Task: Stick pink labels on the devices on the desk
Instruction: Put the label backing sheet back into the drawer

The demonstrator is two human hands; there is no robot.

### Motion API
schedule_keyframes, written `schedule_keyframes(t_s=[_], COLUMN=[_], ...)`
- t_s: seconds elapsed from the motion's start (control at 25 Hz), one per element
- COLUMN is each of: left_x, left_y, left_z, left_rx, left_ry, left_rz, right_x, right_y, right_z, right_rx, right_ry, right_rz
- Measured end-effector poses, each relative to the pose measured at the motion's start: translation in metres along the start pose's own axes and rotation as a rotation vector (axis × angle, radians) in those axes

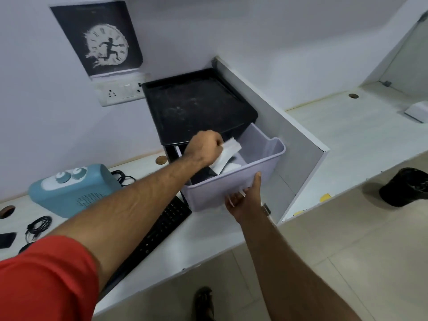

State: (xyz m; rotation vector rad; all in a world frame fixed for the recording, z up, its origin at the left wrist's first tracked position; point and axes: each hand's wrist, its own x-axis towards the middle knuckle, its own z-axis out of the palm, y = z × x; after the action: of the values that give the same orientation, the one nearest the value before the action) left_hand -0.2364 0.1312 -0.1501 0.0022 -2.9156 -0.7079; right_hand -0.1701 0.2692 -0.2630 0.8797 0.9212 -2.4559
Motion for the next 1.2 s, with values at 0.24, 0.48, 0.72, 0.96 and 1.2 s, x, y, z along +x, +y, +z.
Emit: schedule_keyframes(t_s=[0.24, 0.48, 0.72, 0.96, 1.2], left_x=[0.036, 0.021, -0.023, -0.068, -0.052], left_y=[0.005, 0.005, -0.007, -0.047, -0.08], left_z=[0.059, 0.053, 0.007, -0.011, -0.022], left_rx=[0.449, 0.581, -0.047, 0.251, 0.321], left_ry=[-0.394, -0.353, -0.124, 0.126, 0.285], left_rz=[0.039, 0.209, 0.17, 0.439, 0.398], right_x=[0.018, 0.021, 0.021, 0.035, 0.055], right_y=[0.006, 0.014, 0.019, 0.02, 0.006], right_z=[-0.006, -0.011, 0.002, 0.023, 0.062], right_rx=[0.023, 0.056, 0.075, -0.087, -0.203], right_ry=[0.067, 0.082, 0.074, 0.08, 0.18], right_rz=[-0.096, -0.146, -0.232, -0.26, -0.311])
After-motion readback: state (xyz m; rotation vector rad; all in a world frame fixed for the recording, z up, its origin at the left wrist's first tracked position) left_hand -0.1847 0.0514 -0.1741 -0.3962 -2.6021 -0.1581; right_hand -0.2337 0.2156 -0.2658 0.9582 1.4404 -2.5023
